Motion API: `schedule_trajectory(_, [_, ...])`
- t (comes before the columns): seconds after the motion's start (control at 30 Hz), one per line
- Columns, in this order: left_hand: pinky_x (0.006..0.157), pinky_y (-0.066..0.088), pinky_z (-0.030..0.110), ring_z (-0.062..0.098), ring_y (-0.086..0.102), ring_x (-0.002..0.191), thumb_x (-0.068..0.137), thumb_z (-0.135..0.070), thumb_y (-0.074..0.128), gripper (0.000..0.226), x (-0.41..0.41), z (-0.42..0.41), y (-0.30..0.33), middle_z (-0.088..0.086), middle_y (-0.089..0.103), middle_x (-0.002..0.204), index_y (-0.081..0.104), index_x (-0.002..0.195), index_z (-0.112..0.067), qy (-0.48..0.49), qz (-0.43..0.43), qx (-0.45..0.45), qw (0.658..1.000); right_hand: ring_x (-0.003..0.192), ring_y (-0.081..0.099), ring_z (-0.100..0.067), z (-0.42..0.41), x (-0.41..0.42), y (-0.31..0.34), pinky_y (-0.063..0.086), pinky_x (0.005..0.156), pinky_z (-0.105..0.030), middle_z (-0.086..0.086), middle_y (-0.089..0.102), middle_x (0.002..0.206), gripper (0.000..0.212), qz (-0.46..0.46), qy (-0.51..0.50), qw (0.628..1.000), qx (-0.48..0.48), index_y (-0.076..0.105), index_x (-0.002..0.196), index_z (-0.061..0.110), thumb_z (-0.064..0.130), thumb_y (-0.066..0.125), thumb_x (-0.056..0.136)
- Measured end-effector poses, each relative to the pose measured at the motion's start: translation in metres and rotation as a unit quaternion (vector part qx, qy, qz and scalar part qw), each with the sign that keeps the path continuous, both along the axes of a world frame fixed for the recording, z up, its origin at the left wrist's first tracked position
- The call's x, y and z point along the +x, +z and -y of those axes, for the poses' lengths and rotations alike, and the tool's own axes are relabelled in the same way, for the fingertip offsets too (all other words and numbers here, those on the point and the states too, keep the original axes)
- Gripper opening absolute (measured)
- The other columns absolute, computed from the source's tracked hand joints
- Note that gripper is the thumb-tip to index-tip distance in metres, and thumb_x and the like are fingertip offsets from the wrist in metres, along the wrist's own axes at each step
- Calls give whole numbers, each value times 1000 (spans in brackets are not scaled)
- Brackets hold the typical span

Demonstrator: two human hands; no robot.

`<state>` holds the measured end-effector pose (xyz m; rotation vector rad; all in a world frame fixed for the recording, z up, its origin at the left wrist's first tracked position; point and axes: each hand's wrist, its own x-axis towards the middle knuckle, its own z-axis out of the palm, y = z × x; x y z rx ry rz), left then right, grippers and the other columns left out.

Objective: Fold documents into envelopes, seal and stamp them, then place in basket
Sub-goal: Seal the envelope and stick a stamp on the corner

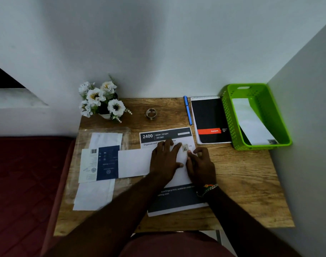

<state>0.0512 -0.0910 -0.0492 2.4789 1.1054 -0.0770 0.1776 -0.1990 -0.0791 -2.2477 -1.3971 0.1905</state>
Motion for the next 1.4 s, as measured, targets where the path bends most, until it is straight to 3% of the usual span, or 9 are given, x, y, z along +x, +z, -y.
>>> schedule_trajectory(0.13, [113,30,41,26,24,140,84,-57,67,81,-1,-1,-1,1,25,152,28,152,-35,-5,0,0,1000,69,57,-10,0,-1,0,41,53,-10,-9,47,132,32,-48,-35,997,43,65,121,15,32,53,96])
schedule_trajectory(0.27, [113,29,41,25,24,139,85,-62,64,80,-3,-3,-4,1,24,152,28,152,-35,-8,10,-6,1000,64,51,-5,-7,-4,1,35,46,-13,-5,42,140,47,22,-1,999,-32,54,139,30,46,44,96])
schedule_trajectory(0.4, [114,29,42,26,23,139,85,-62,62,81,-3,-3,-4,1,23,153,28,153,-35,-10,6,-7,1000,62,58,-12,-4,-3,1,48,46,-24,-6,44,141,42,31,23,998,-49,62,131,31,46,46,95])
schedule_trajectory(0.57, [113,29,41,25,24,138,85,-62,62,80,-3,-2,-4,0,24,151,29,152,-35,-7,11,1,1000,63,55,-10,0,-1,1,37,51,-12,-8,50,137,25,-15,37,999,9,73,109,19,32,62,90])
schedule_trajectory(0.63, [113,28,40,25,24,139,85,-61,63,80,-3,-2,-4,-1,24,152,28,152,-36,-6,9,1,1000,62,54,-9,0,-2,0,32,53,-9,-10,51,136,27,-16,32,999,23,73,110,17,31,61,90])
schedule_trajectory(0.77, [113,27,41,25,23,140,85,-59,65,81,-3,-3,-4,0,24,153,28,153,-36,-7,8,0,1000,65,60,-15,-1,-1,-4,40,50,-17,-12,52,137,43,35,44,998,-12,65,130,21,38,51,93])
schedule_trajectory(1.03, [115,25,42,25,20,142,85,-60,65,82,-4,-4,-4,-1,23,154,27,153,-36,-9,2,-3,1000,72,65,-19,-2,-3,-6,38,54,-16,-15,58,131,39,20,-20,1000,11,71,117,12,31,51,89])
schedule_trajectory(1.23, [115,26,43,26,19,143,85,-61,63,79,-4,-5,-7,0,25,154,28,152,-37,-4,14,-10,1000,66,63,-15,-8,-9,3,35,46,-20,-8,48,145,47,92,19,993,-72,57,137,33,48,44,95])
schedule_trajectory(1.4, [114,27,42,26,20,142,88,-60,59,75,-5,-6,-7,0,26,155,29,151,-36,-5,19,-6,1000,73,64,-14,-16,-13,2,37,47,-21,-2,33,155,52,96,-5,988,-122,42,146,37,58,30,99])
